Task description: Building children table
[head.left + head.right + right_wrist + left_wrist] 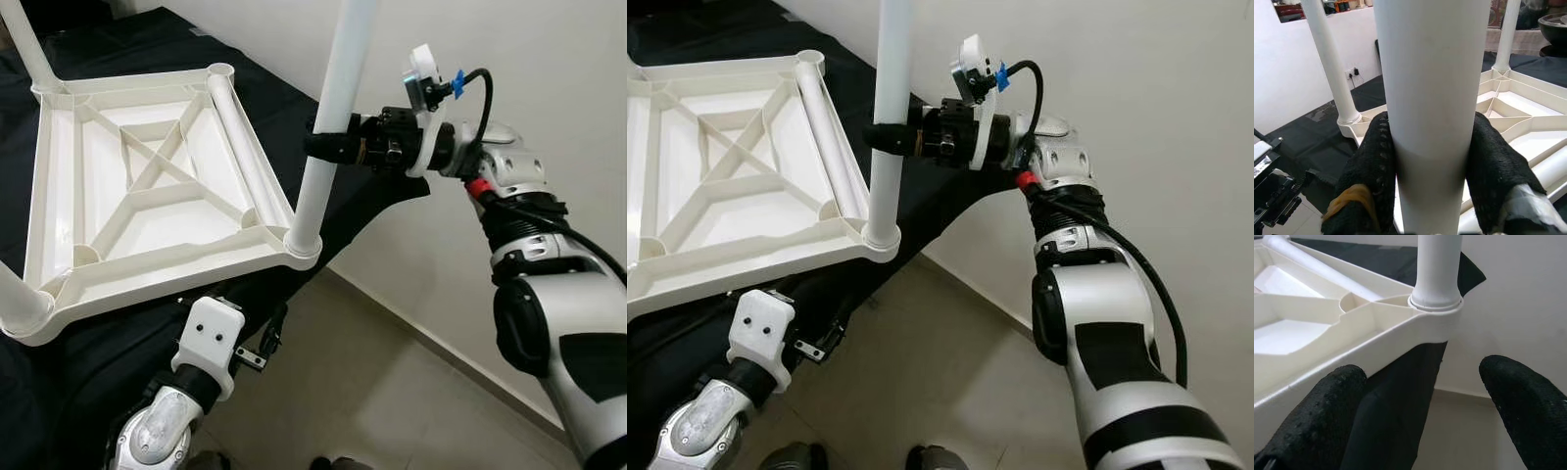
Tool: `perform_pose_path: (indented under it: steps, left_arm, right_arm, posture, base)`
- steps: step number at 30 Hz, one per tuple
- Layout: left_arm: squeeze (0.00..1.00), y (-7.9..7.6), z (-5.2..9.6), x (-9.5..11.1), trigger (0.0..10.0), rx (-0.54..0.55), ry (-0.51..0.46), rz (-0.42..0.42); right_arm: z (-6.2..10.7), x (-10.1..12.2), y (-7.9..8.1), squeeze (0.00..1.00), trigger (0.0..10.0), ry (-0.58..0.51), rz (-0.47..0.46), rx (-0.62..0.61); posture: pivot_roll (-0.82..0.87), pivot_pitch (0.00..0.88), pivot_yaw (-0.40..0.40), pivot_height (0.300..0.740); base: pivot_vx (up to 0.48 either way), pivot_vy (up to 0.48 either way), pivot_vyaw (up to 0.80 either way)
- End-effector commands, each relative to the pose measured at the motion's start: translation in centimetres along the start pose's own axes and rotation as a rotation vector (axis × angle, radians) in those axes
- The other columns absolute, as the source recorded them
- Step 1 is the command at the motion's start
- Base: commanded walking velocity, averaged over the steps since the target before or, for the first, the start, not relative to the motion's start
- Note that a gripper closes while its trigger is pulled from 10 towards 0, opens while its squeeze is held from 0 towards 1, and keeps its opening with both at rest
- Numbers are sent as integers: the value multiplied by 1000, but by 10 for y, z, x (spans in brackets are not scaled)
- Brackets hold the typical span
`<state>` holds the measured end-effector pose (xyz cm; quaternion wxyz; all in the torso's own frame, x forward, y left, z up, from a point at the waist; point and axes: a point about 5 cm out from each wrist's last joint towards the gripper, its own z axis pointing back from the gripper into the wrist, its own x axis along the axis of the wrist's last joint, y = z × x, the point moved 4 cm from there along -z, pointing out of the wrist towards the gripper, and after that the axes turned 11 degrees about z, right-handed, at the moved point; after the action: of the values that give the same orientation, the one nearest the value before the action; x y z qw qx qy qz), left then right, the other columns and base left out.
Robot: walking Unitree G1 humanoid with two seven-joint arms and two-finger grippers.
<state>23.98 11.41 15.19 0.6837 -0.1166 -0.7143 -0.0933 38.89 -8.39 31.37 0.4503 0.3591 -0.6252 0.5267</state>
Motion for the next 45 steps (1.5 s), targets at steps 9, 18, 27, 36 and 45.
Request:
perform_pose_path:
  steps: [9, 18, 27, 36, 45]
  left_arm:
    - [0, 13, -20, -4, 10000, 40, -28, -4]
    - [0, 22, -46, -12, 10000, 26, -17, -45]
    - [0, 27, -39, -13, 10000, 51, -23, -65]
    - [0, 19, -29, -11, 10000, 15, -24, -56]
    - [0, 19, -15, -6, 10000, 75, -23, -71]
  right_arm:
    - [-58, -125, 63, 0, 0, 318, -189, -869]
    - [-104, -107, 41, 0, 0, 243, -132, -704]
    - [-98, -91, 51, 1000, 10000, 170, -180, -729]
    - [-60, -66, 53, 1000, 10000, -44, -172, -390]
    - [2, -91, 91, 0, 10000, 103, -192, -249]
  posture:
    - [-56, 28, -119, 740]
    - [-13, 0, -123, 740]
    - [-3, 0, -100, 740]
    - [-5, 50, -98, 740]
    - [1, 102, -106, 740]
  base:
    - [0, 0, 0]
    - [0, 0, 0]
    - [0, 0, 0]
    - [0, 0, 0]
    - [0, 0, 0]
